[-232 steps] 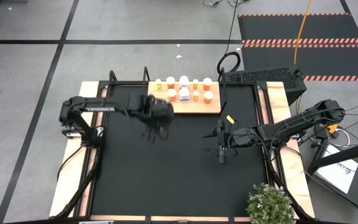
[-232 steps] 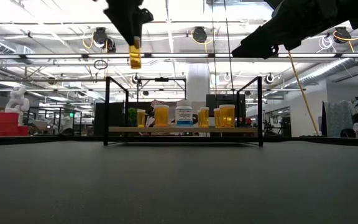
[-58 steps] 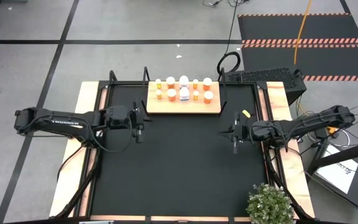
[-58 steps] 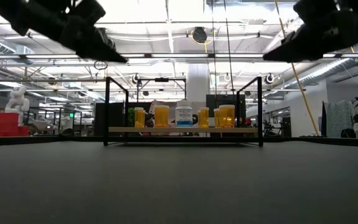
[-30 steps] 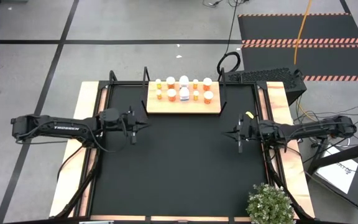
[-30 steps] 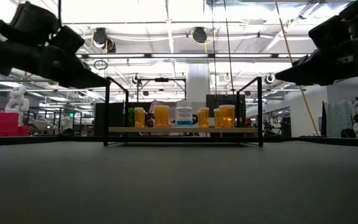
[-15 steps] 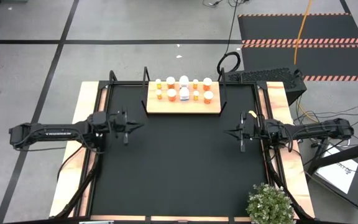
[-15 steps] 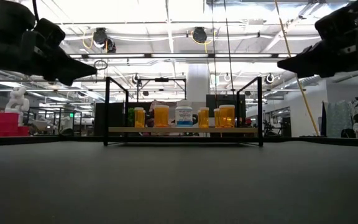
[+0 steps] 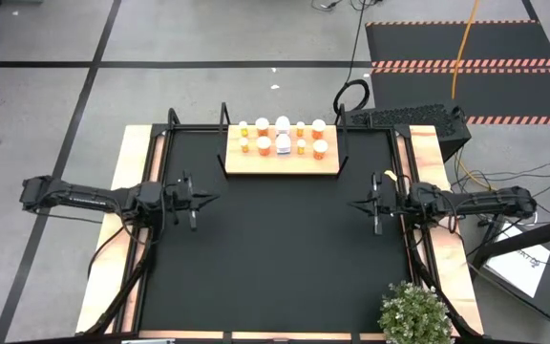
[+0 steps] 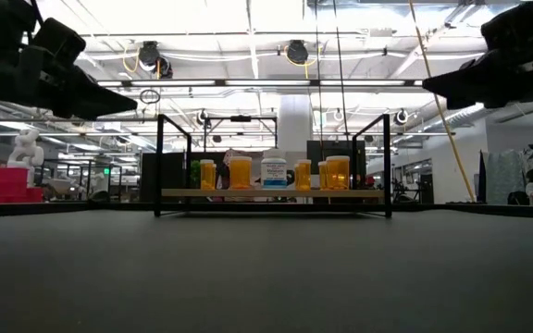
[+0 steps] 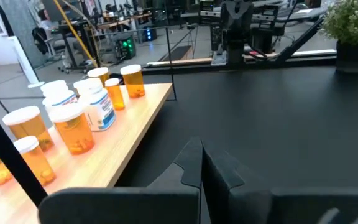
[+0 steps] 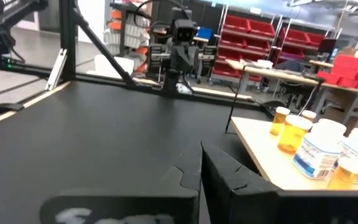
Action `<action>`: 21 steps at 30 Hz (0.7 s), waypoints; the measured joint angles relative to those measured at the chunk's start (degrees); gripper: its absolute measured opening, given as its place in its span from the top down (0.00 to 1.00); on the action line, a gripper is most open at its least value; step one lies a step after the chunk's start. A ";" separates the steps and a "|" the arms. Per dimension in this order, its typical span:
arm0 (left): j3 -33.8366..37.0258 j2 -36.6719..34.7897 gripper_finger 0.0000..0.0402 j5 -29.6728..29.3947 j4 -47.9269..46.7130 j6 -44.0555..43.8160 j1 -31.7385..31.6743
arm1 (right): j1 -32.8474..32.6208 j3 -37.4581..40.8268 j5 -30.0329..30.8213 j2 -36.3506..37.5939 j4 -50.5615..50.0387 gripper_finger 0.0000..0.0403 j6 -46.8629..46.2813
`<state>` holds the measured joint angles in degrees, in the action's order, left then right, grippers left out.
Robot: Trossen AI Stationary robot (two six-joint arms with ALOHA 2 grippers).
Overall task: Pick and place medicine bottles onto shelf by color
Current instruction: Return to Home Position
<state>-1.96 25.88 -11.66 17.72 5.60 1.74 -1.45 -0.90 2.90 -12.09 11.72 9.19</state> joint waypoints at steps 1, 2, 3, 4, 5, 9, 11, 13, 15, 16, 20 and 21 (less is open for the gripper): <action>0.00 -0.22 1.00 -0.02 0.00 0.08 0.22 | 0.00 0.02 0.01 0.95 -0.59 1.00 0.00; 0.00 -0.44 1.00 -0.05 -0.02 0.27 0.37 | 0.00 0.02 -0.02 1.93 -1.03 1.00 0.03; 0.00 -0.67 1.00 -0.05 -0.05 0.31 0.50 | 0.00 0.02 -0.02 2.98 -1.51 1.00 0.07; 0.00 -0.91 1.00 -0.05 -0.04 0.31 0.65 | 0.00 0.02 -0.06 4.10 -2.00 1.00 0.09; 0.00 -1.06 1.00 -0.05 -0.04 0.31 0.65 | 0.00 0.02 -0.14 5.28 -2.13 1.00 0.18; 0.00 -1.34 1.00 -0.05 -0.70 0.23 0.70 | 0.01 0.04 -2.64 10.11 -3.79 1.00 1.17; 0.00 -1.34 1.00 -0.05 -1.42 -0.09 0.68 | 0.00 0.04 -3.21 12.14 -5.31 1.00 1.18; 0.00 -1.34 1.00 -0.03 -1.49 -0.19 0.68 | 0.00 0.04 -3.20 11.98 -6.43 1.00 1.14; 0.00 -1.35 1.00 -0.02 -1.51 -0.22 0.68 | 0.00 0.04 -3.20 11.79 -8.13 1.00 1.13; 0.00 -1.59 1.00 -0.02 -1.85 -0.21 0.68 | 0.00 0.04 -3.15 11.88 -9.12 1.00 0.88; 0.00 -4.26 1.00 1.14 -5.69 0.08 0.65 | 0.00 0.04 -3.13 11.93 -9.81 1.00 -0.39; 0.00 -5.30 1.00 1.20 -6.98 -0.19 0.65 | 0.00 0.04 -3.13 11.93 -9.90 1.00 -0.63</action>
<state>-1.96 20.58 -10.46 10.73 5.41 2.39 -1.45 -0.86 -0.23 -0.16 1.83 8.56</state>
